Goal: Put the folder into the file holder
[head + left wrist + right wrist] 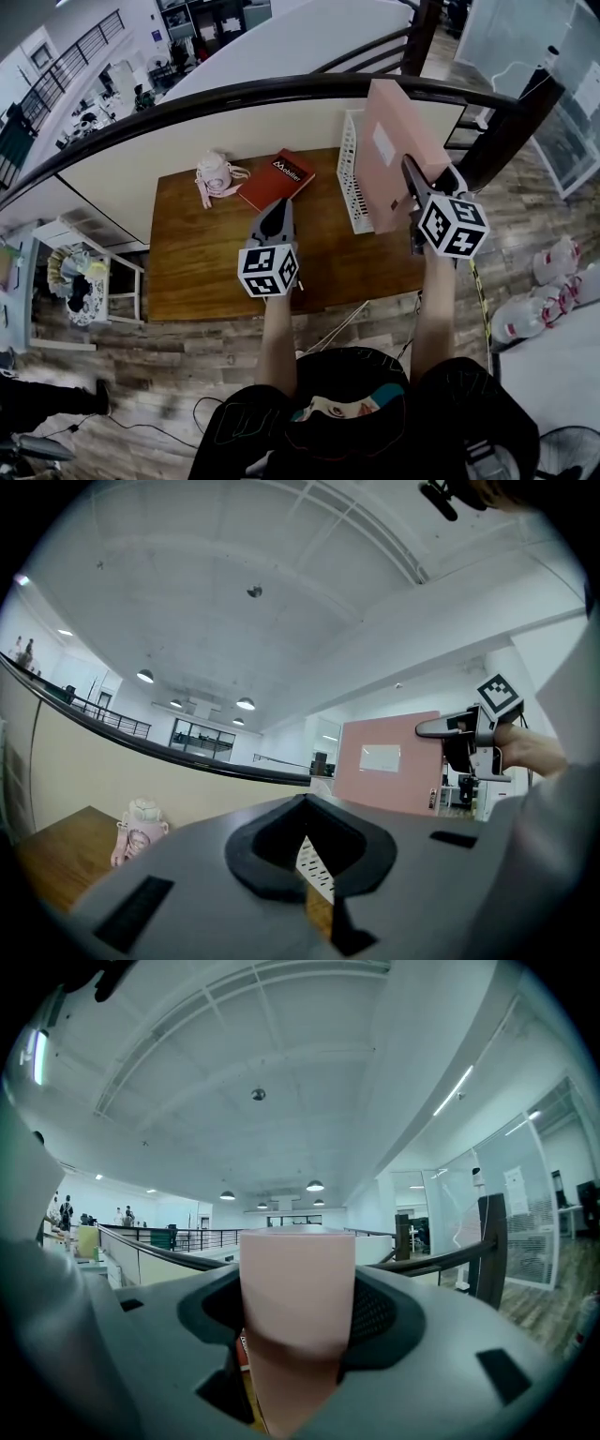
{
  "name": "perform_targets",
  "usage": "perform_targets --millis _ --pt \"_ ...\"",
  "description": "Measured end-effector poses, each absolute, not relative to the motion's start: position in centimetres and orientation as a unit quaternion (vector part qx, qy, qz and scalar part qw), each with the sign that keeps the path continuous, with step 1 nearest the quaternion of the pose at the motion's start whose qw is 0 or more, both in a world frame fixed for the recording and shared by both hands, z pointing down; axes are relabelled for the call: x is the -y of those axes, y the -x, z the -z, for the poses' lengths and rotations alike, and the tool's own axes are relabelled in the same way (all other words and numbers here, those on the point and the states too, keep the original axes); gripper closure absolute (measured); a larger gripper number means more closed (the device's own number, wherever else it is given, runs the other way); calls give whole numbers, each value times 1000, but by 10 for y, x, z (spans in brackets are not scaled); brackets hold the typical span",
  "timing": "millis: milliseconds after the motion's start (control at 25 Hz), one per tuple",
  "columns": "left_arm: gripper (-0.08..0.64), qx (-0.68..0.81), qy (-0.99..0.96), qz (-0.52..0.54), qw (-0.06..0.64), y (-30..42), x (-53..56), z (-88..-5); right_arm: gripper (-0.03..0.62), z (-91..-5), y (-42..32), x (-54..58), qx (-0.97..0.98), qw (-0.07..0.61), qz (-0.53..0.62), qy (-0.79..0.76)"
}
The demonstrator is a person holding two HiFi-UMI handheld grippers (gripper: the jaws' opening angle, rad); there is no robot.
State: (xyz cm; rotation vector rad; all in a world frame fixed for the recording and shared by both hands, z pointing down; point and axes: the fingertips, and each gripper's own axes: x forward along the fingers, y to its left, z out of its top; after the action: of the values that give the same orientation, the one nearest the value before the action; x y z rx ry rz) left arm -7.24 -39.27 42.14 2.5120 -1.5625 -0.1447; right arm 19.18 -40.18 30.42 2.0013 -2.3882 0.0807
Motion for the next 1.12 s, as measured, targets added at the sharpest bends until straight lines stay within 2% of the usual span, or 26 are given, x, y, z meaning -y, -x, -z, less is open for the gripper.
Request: perform_targets --millis 1120 --pt "563 513 -847 -15 139 60 407 -482 308 -331 -192 473 761 11 -45 -647"
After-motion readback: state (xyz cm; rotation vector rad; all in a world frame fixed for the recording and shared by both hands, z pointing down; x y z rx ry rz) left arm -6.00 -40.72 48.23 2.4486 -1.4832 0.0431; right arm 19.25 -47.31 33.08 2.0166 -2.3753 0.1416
